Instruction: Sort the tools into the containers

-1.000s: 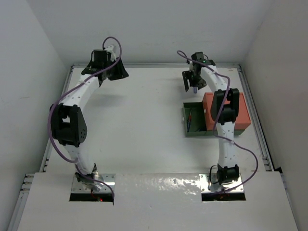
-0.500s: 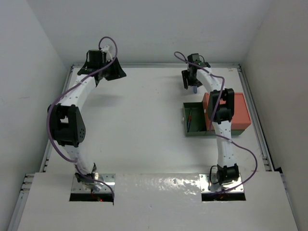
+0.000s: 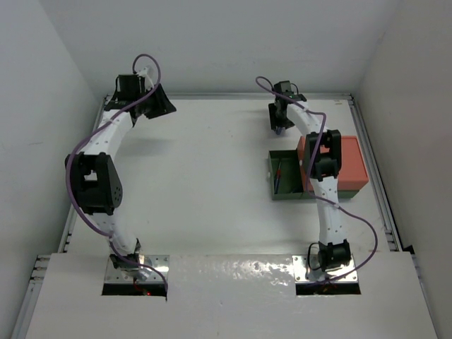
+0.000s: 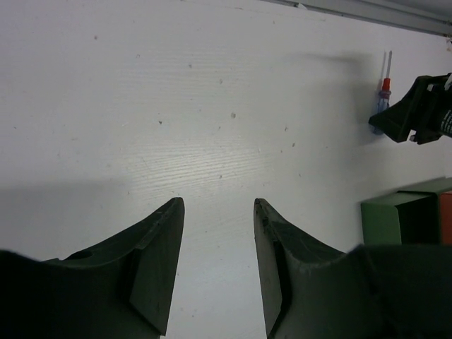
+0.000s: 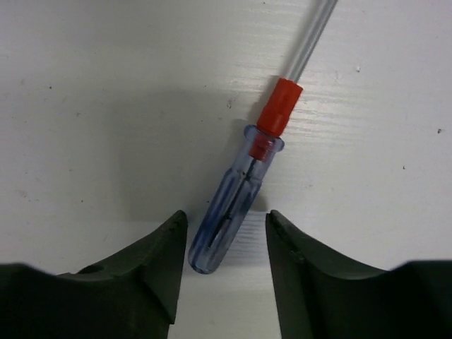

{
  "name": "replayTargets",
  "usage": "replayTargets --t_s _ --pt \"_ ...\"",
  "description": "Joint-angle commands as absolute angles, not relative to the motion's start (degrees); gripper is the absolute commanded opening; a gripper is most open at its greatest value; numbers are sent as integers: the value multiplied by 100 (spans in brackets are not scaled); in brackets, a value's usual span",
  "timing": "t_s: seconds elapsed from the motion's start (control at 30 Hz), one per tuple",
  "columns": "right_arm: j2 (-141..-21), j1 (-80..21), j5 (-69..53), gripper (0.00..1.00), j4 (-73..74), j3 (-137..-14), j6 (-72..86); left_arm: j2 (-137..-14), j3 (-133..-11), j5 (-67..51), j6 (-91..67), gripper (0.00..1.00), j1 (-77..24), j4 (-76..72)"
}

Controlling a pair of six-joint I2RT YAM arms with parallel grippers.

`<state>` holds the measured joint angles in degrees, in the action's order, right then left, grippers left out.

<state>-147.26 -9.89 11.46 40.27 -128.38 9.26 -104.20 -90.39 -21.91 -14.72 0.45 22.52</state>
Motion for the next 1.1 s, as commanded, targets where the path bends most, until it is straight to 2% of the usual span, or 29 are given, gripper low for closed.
replayTargets --t_s 0.0,0.03,0.07,0.1,0.13,0.2,0.23,0.37,0.57,0.67,0.77,0.87,0.93,1.07 --pt "-14924 -984 1107 45 3823 -12832 1142 -10239 -9044 -2259 -1538 42 158 2083" --pt "-14959 -984 1116 41 3815 -12849 1177 -10248 -9044 -2267 -1555 42 176 2083" --pt "-15020 -993 1116 30 3823 -12858 1239 -10248 -9053 -2294 -1564 42 184 2083" --pt "-15047 -993 1081 25 3841 -12885 1257 -10257 -9061 -2294 -1564 42 193 2083" --pt "-15064 -993 1064 14 3867 -12876 1292 -10248 -9070 -2294 -1564 42 211 2092" --pt "-15056 -984 985 2 3876 -12841 1327 -10239 -9070 -2303 -1564 42 237 2101" --pt "-15030 -993 950 0 3885 -12841 1336 -10239 -9070 -2294 -1573 42 255 2101" --pt "-14609 -1019 624 0 3736 -12823 1458 -10230 -9079 -2285 -1573 42 307 2101" --pt "-12808 -1221 483 0 3024 -12104 1591 -10134 -9114 -2233 -1564 42 457 2180" --pt "-11666 -1388 624 0 2656 -11095 1704 -9932 -8904 -2162 -1512 42 475 2110" --pt "-10304 -1433 685 0 1944 -8676 2143 -9669 -8457 -2066 -1503 42 510 1925" --pt "-9204 -1468 886 0 1565 -7065 2495 -9536 -8306 -2030 -1564 42 580 1907" --pt "-8722 -1503 1089 0 1687 -6324 2644 -9457 -8192 -2092 -1617 42 685 1872" --pt "-8412 -1617 986 0 2153 -5670 2865 -9378 -8060 -2109 -1687 42 747 1793"
